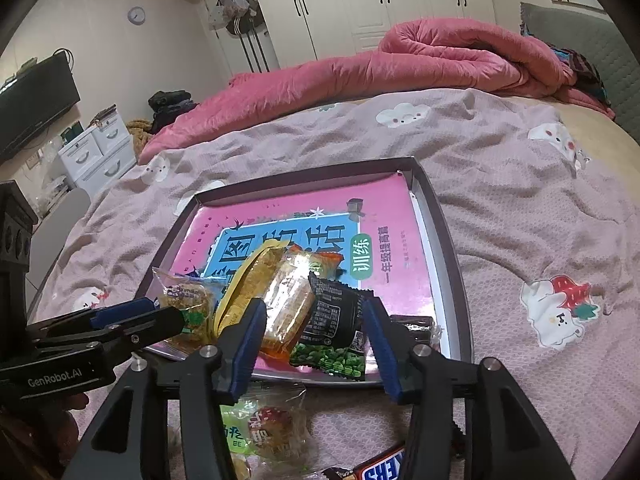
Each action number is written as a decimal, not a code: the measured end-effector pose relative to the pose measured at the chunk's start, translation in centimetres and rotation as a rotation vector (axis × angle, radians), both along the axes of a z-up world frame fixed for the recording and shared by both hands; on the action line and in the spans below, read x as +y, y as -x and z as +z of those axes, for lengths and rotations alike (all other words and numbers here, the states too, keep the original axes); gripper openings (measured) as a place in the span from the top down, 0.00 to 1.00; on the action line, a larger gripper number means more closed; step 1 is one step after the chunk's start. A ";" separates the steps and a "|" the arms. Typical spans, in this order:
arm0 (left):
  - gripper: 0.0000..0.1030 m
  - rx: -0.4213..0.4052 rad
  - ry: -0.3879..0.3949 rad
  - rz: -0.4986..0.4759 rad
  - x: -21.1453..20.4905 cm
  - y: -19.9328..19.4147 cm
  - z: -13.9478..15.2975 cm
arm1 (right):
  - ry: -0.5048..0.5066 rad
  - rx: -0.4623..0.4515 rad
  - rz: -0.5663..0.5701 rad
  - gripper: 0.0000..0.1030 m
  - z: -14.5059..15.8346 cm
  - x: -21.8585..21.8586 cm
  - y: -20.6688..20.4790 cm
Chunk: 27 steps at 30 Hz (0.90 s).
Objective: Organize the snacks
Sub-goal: 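Withdraw both open tools from the tray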
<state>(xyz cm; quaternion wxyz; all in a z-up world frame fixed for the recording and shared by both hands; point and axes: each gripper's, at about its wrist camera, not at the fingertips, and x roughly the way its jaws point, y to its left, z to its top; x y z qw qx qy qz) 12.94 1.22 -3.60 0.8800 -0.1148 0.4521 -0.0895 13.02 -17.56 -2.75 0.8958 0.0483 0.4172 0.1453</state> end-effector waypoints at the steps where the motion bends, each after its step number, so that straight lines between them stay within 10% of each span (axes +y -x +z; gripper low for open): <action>1: 0.34 0.000 0.000 0.000 0.0 0.0 0.0 | 0.000 -0.001 0.000 0.50 0.0 0.0 0.0; 27: 0.28 -0.056 0.000 0.006 1.4 1.9 2.8 | 0.007 -0.057 0.015 0.45 2.2 0.0 1.7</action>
